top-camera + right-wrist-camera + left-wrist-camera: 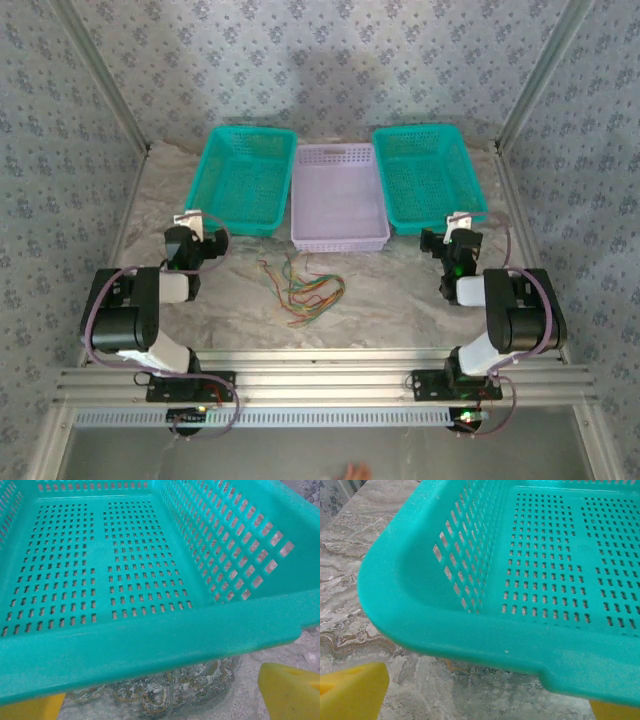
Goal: Untangle the cables
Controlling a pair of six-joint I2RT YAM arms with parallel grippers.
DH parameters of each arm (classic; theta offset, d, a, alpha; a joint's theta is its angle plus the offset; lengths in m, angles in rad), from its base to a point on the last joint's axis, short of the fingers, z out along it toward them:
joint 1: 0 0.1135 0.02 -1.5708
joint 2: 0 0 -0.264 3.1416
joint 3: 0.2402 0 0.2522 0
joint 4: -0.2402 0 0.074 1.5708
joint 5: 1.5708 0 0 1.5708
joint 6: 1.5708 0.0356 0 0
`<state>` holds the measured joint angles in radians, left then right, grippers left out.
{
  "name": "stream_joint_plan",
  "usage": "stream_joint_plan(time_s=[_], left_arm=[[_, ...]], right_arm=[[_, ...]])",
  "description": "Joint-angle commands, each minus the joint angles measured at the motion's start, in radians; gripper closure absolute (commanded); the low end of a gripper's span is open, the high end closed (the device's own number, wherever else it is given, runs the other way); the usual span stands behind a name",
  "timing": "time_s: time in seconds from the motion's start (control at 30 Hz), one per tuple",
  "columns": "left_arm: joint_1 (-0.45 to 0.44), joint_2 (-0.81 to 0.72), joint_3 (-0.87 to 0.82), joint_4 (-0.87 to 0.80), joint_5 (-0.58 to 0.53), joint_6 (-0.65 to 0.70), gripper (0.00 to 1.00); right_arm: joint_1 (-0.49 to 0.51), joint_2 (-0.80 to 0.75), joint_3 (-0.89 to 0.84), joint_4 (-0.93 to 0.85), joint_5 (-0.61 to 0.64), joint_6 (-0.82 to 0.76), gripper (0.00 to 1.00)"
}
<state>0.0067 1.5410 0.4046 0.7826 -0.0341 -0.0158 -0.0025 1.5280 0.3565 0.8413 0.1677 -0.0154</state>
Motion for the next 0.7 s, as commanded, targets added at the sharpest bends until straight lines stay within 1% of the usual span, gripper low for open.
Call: stream_joint_plan(time_s=[0.0, 0.53, 0.6, 0.63, 0.67], left_arm=[[0.006, -0.007, 0.008, 0.03, 0.002, -0.001, 0.0], [0.006, -0.007, 0.009, 0.03, 0.002, 0.0, 0.0], [0.006, -0.007, 0.01, 0.03, 0.003, -0.001, 0.0], [0.007, -0.006, 0.01, 0.03, 0.003, -0.001, 0.0], [0.007, -0.006, 0.009, 0.03, 0.002, -0.001, 0.0]], right_arm=[[-0.004, -0.003, 0.017, 0.015, 0.0, 0.014, 0.0], [-0.003, -0.005, 0.018, 0.01, -0.009, 0.009, 0.0], [-0.001, -0.028, 0.014, 0.007, -0.013, 0.004, 0.0], [0.001, -0.07, 0.032, -0.061, -0.007, 0.003, 0.0], [0.001, -0.131, 0.066, -0.176, 0.015, 0.014, 0.0]])
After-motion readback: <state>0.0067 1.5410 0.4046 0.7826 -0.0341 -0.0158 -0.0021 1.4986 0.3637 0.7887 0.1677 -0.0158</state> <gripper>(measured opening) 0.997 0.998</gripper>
